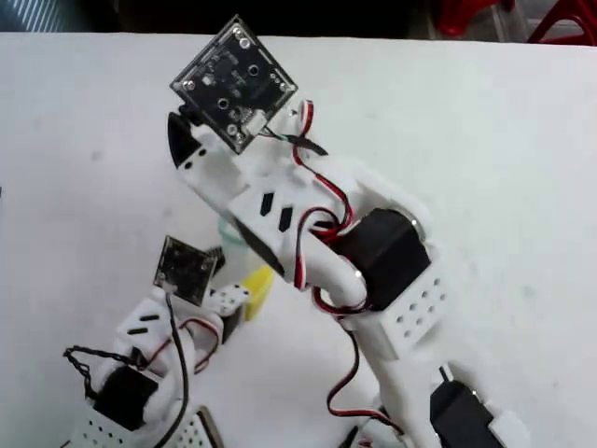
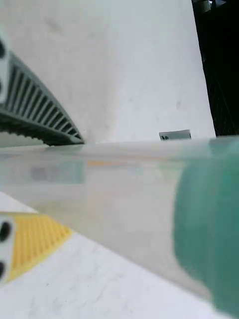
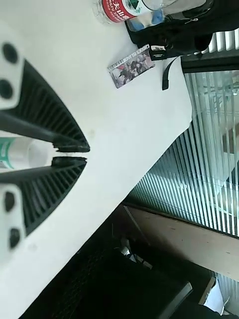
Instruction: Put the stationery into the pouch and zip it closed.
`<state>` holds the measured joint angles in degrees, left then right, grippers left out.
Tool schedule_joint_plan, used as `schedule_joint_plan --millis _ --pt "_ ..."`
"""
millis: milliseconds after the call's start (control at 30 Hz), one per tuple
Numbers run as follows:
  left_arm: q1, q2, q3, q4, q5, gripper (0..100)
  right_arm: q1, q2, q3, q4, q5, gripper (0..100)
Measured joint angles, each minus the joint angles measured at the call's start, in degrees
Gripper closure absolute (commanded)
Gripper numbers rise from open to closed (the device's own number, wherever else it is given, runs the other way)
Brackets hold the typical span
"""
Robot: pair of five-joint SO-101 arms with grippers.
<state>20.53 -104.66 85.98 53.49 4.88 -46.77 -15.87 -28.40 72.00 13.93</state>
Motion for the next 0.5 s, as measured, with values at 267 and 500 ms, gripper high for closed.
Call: schedule_joint_plan --millis 267,500 --pt "0.00 0.00 0.00 0.00 0.00 78 2.73 0.09 -0.09 5.45 1.14 98.1" --pt "0.35 0.00 0.00 0.00 0.00 78 2.81 -0.09 -2.29 11.60 5.63 98.1"
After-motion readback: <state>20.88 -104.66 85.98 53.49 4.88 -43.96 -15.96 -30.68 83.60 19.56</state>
